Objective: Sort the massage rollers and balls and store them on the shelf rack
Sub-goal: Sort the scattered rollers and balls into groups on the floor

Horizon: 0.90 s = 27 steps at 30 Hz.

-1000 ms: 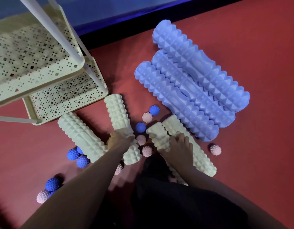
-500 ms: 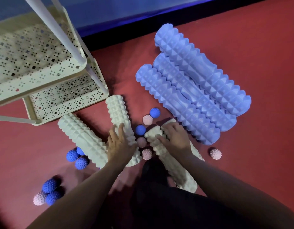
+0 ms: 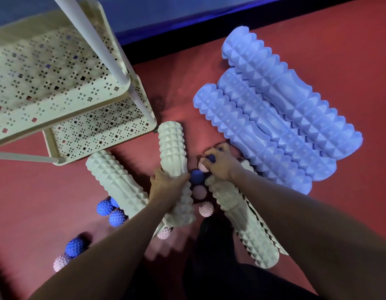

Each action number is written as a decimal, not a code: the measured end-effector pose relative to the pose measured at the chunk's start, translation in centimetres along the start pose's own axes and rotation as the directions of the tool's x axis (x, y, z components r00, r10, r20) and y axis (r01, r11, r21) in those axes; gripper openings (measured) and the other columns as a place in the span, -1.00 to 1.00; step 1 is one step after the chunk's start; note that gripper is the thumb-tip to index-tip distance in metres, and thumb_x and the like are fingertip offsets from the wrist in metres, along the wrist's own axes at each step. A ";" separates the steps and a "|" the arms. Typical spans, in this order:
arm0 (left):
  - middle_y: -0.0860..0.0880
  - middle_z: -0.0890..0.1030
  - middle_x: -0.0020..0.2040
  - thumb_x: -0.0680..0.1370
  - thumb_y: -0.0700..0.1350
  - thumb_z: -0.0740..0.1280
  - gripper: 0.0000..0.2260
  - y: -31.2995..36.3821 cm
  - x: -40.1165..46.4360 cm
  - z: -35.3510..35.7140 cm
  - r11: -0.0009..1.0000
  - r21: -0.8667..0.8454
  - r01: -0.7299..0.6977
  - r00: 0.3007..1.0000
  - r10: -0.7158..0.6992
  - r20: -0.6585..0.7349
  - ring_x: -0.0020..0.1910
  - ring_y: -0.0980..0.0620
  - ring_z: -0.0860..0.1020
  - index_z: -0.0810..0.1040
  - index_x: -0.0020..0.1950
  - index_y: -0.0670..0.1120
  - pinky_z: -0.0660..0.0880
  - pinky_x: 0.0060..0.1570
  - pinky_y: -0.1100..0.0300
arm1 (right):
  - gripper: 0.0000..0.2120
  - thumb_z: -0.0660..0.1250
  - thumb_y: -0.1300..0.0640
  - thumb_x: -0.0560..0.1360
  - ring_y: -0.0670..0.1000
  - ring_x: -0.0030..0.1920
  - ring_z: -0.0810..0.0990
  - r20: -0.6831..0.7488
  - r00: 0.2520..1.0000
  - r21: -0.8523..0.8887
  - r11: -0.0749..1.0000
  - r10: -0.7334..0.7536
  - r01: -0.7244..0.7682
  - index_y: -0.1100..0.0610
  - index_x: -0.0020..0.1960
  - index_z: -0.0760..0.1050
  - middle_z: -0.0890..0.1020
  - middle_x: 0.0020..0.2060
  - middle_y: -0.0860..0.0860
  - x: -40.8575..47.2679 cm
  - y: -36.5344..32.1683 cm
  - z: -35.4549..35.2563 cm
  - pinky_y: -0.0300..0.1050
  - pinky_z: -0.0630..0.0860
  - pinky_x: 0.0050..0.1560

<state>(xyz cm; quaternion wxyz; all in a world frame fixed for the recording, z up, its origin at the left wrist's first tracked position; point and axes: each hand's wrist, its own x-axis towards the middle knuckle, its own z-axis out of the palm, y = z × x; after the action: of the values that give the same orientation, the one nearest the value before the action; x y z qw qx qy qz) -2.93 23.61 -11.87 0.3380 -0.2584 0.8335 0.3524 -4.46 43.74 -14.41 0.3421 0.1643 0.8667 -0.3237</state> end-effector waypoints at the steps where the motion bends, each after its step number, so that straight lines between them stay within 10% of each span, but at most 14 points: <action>1: -0.09 0.51 0.17 0.16 0.36 0.41 -0.21 0.0 -0.1 -0.4 0.999 -0.033 -0.028 1.000 0.029 0.012 0.06 -0.07 0.54 0.38 0.23 -0.08 0.54 0.04 -0.03 | -0.56 0.27 -0.17 0.60 0.09 0.30 0.49 0.013 1.000 -0.008 1.000 -0.020 0.020 0.00 0.41 0.44 0.19 0.42 0.05 -0.1 -0.2 0.3 -0.09 0.32 0.40; 11: -0.03 0.73 -0.23 0.50 -0.03 0.49 -0.82 1.5 -0.9 -2.6 0.905 -0.392 -0.164 0.971 0.218 0.096 -0.26 0.05 0.69 0.67 -0.03 -0.13 0.57 -0.29 0.24 | -0.74 0.18 0.15 0.66 -0.05 -0.03 0.61 0.195 0.951 0.138 0.966 -0.242 0.218 0.10 0.28 0.54 0.63 0.10 -0.01 -3.4 -2.9 1.9 -0.40 0.46 -0.06; 14: -0.03 0.74 -0.18 0.48 0.09 0.51 -0.70 1.8 -0.7 -2.0 0.892 -0.445 -0.084 0.967 0.181 0.181 -0.19 -0.02 0.72 0.67 0.04 -0.11 0.57 -0.31 0.24 | -0.70 0.30 0.14 0.60 0.01 0.25 0.57 -0.058 0.971 0.101 0.967 -0.230 0.235 0.07 0.32 0.55 0.61 0.25 0.01 -4.1 -0.6 0.6 -0.07 0.44 0.31; 18: -0.08 0.72 0.04 0.31 0.32 0.55 -0.31 3.0 -0.4 -0.3 0.843 -0.526 0.113 0.962 0.041 0.272 -0.03 -0.09 0.72 0.51 0.26 -0.08 0.66 0.02 -0.05 | -0.64 0.44 0.06 0.51 0.15 0.21 0.56 -0.482 0.875 0.069 0.993 -0.049 0.093 0.15 0.26 0.55 0.59 0.18 0.11 -6.4 4.1 -0.5 0.02 0.46 0.22; 22: -0.04 0.69 0.10 0.19 0.41 0.55 -0.15 4.6 0.0 1.1 0.809 -0.567 0.152 0.958 0.019 0.285 -0.02 -0.06 0.72 0.40 0.30 -0.03 0.64 0.07 -0.12 | -0.27 0.51 -0.18 0.39 0.15 0.30 0.49 -0.301 0.932 0.085 0.979 0.200 -0.183 0.08 0.42 0.35 0.42 0.32 0.06 -7.8 8.1 -0.5 0.13 0.47 0.25; 27: -0.05 0.70 0.12 0.06 0.47 0.55 -0.04 4.6 0.2 1.6 0.808 -0.558 0.189 0.947 0.000 0.322 -0.01 -0.09 0.72 0.43 0.30 -0.02 0.63 0.10 -0.15 | -0.03 0.47 -0.26 0.34 0.11 0.49 0.35 -0.170 0.967 0.055 0.981 0.192 -0.185 -0.11 0.60 0.06 0.31 0.52 0.02 -7.1 9.3 0.6 0.09 0.37 0.41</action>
<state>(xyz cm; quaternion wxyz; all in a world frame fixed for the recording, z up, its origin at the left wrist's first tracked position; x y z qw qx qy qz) -5.54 27.67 -10.96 0.3852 -0.3331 0.6089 0.6083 5.59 49.73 -13.94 0.2907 0.2801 0.8675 -0.2906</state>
